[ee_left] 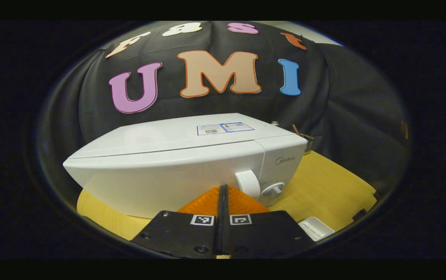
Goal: Open the microwave oven with the left hand, put the food in, and close the microwave oven.
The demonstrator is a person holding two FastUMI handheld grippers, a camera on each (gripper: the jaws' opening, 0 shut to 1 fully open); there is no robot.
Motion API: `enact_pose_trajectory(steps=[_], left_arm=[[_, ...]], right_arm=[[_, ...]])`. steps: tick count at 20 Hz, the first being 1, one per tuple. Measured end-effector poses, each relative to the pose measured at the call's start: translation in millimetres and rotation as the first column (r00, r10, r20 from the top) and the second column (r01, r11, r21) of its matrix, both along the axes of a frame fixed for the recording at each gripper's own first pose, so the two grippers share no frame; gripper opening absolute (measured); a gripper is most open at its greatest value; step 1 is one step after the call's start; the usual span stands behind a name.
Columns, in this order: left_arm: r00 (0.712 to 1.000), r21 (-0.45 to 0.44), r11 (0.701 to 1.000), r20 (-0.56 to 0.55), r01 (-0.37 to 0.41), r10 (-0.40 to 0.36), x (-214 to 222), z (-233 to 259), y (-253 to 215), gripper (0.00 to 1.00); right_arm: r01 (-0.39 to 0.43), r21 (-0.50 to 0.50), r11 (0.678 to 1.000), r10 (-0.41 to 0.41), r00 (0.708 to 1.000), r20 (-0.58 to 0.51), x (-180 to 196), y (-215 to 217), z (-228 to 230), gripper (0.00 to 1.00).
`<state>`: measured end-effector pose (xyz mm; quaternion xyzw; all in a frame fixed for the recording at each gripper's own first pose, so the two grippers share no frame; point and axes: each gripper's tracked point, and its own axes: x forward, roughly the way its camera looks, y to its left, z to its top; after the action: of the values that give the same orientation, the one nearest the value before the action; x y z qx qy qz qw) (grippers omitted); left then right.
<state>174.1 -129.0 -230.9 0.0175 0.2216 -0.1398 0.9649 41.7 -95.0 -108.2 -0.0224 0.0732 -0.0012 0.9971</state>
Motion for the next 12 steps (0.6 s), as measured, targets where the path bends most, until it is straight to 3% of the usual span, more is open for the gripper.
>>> enact_pose_trajectory(steps=[2,3,8,12], left_arm=[[1.0,0.012,1.0,-0.005,0.008,-0.008,0.2,-1.5,0.3,0.01],[1.0,0.021,1.0,-0.013,0.016,-0.016,-1.1,-2.3,0.6,0.01],[0.998,0.032,0.999,0.053,0.032,-0.034,-28.6,31.3,11.9,0.01],[0.991,-0.007,1.0,0.132,0.003,-0.002,-58.9,82.8,35.0,0.02]], right_arm=[[0.0,-0.003,1.0,0.0,1.0,0.001,1.0,1.1,0.0,0.92],[-0.003,0.002,1.0,0.003,1.0,-0.002,1.6,3.0,0.4,0.97],[-0.02,0.01,1.0,0.02,1.0,0.019,6.8,16.7,8.1,0.97],[-0.035,0.023,0.999,0.035,0.999,0.003,10.3,31.3,7.0,0.98]])
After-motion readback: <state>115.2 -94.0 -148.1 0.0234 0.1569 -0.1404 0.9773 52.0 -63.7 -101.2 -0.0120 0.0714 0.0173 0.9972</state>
